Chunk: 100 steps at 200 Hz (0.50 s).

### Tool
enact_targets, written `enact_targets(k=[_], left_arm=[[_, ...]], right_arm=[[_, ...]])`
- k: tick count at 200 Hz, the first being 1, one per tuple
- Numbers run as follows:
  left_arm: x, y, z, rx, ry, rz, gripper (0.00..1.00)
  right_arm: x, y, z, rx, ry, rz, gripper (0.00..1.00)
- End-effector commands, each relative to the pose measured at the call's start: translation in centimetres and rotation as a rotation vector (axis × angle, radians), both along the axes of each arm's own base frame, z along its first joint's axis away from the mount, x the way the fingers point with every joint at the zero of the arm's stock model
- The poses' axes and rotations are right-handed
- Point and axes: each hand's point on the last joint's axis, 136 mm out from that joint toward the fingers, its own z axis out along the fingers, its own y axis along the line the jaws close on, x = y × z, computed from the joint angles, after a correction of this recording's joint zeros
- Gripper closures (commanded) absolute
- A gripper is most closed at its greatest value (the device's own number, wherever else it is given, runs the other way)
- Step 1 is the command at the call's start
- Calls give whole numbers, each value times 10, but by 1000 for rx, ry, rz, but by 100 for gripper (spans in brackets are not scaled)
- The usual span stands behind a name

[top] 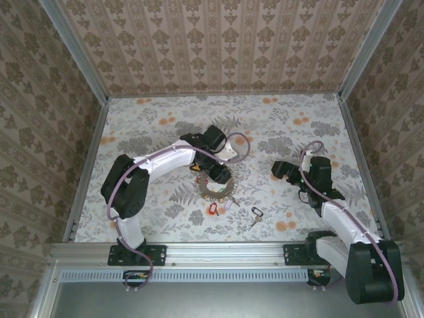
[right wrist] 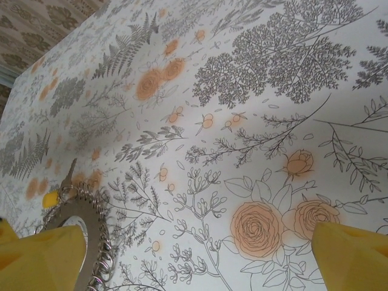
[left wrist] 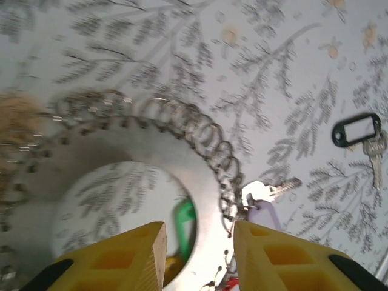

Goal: Put the keys on the keyring

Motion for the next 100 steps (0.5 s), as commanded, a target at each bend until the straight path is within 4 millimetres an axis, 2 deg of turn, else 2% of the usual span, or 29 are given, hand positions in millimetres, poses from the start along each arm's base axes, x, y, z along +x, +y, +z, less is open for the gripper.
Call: enact_targets(k=[1, 24, 48, 74, 100], left_arm=[[32, 8, 8, -2, -24, 108, 64], [63, 18, 3, 20, -45, 213, 62], [82, 19, -6, 73, -82, 258, 61], [89, 11, -17, 124, -95, 258, 58], [80, -1, -29, 155, -88, 240, 58]], right_arm=[[12, 10, 22, 7, -74, 38, 3], [12, 28, 22, -49, -78, 93, 3], [14, 44, 19, -66, -76, 133, 3], [16, 48, 13, -69, -60, 145, 3], [15, 45, 9, -87, -48, 136, 3]])
